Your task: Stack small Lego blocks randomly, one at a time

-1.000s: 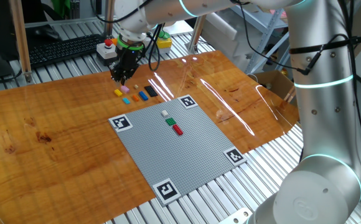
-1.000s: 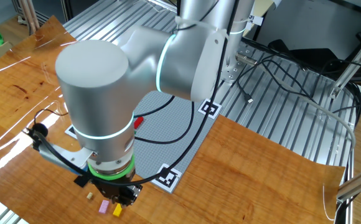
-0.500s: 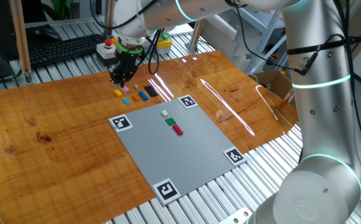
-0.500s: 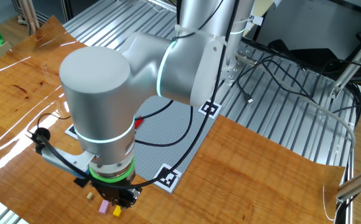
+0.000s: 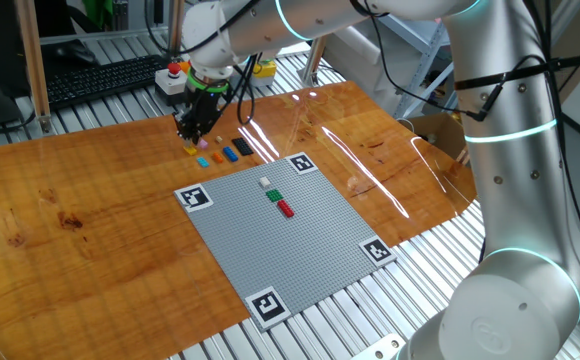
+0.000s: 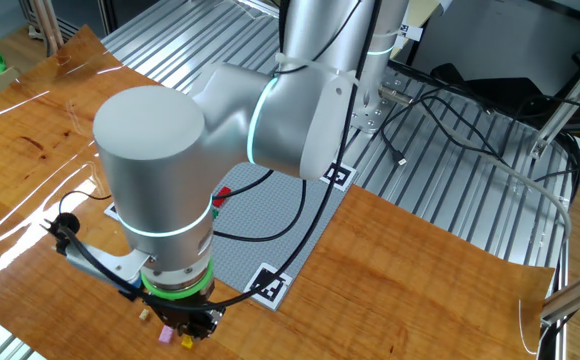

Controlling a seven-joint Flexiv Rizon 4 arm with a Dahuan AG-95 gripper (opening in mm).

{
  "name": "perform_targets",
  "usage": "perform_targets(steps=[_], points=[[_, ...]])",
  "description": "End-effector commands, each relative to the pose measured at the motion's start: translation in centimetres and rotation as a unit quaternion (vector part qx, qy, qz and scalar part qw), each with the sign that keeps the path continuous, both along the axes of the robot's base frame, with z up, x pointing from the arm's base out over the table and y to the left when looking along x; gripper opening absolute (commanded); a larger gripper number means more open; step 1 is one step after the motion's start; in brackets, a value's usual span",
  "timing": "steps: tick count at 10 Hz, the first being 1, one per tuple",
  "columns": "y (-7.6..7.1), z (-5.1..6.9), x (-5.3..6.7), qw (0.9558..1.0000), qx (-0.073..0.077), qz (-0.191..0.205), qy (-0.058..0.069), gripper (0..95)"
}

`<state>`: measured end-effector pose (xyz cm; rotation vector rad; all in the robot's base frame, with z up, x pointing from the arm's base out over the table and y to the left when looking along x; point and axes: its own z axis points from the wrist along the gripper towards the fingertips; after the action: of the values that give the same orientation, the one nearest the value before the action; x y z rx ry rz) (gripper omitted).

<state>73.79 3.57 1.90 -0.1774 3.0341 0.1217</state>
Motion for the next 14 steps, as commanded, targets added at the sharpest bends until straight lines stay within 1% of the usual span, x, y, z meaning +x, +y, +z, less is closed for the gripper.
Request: perform_targets(steps=[1,4,5,6,7,10,11,12,13,14], points=[[0.04,0.12,0.01,1.0000,0.000,0.000,0.002,19.0],[0.06,0.13,0.02,1.0000,-0.001,0.000,0.001,19.0],[0.06,0.13,0.02,1.0000,-0.001,0.001,0.001,0.0],[0.06,0.13,0.02,1.0000,-0.002,0.004,0.001,0.0],[0.06,0.12,-0.02,1.0000,-0.003,0.008,0.001,19.0],[0.06,0.12,-0.02,0.9999,-0.014,0.000,0.001,19.0],[0.06,0.12,-0.02,0.9998,-0.017,-0.005,0.005,19.0],[0.06,0.12,-0.02,0.9996,-0.019,-0.013,0.014,19.0],[0.06,0.12,-0.02,0.9993,-0.026,-0.014,0.023,19.0],[0.06,0.12,-0.02,0.9990,-0.031,-0.014,0.029,19.0]])
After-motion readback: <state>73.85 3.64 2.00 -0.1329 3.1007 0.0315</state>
